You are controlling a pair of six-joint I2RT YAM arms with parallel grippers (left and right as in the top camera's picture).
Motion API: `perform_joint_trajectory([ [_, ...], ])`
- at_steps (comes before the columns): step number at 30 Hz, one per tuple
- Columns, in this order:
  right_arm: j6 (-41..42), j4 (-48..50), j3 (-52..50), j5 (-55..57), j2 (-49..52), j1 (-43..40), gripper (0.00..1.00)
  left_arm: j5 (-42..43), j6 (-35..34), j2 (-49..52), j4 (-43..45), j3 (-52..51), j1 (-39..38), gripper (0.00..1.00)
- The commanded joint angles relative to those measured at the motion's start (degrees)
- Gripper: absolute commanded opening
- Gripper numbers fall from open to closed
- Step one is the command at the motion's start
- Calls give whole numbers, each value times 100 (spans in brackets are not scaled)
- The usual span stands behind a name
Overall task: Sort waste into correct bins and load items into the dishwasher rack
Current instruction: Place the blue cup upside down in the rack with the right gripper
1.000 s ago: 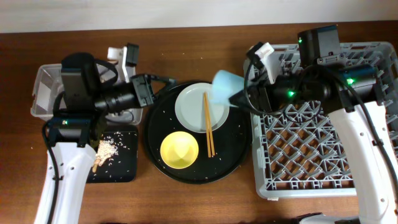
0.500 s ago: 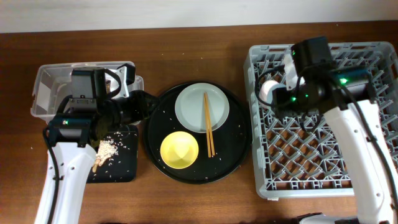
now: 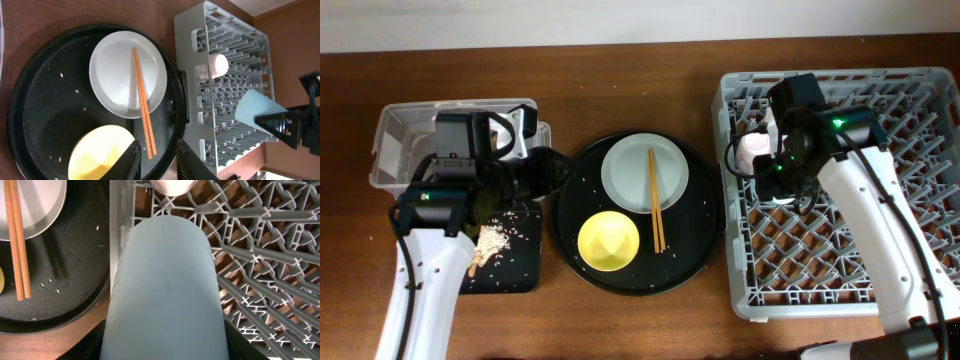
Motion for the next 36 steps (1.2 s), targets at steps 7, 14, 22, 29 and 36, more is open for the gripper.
perform_joint_trajectory([
  [7, 284, 11, -131, 96, -2, 28, 43, -59, 116, -28, -20, 22, 2, 23],
  [14, 326, 710, -933, 57, -2, 33, 43, -59, 116, -28, -63, 22, 2, 23],
  [22, 326, 1189, -1283, 59, 0, 31, 43, -59, 116, -28, -63, 22, 2, 23],
  [29, 323, 1211, -1318, 61, 0, 31, 60, -59, 116, -28, -61, 22, 4, 23],
  [36, 323, 1213, -1362, 61, 0, 31, 68, -59, 116, -28, -61, 22, 4, 23],
])
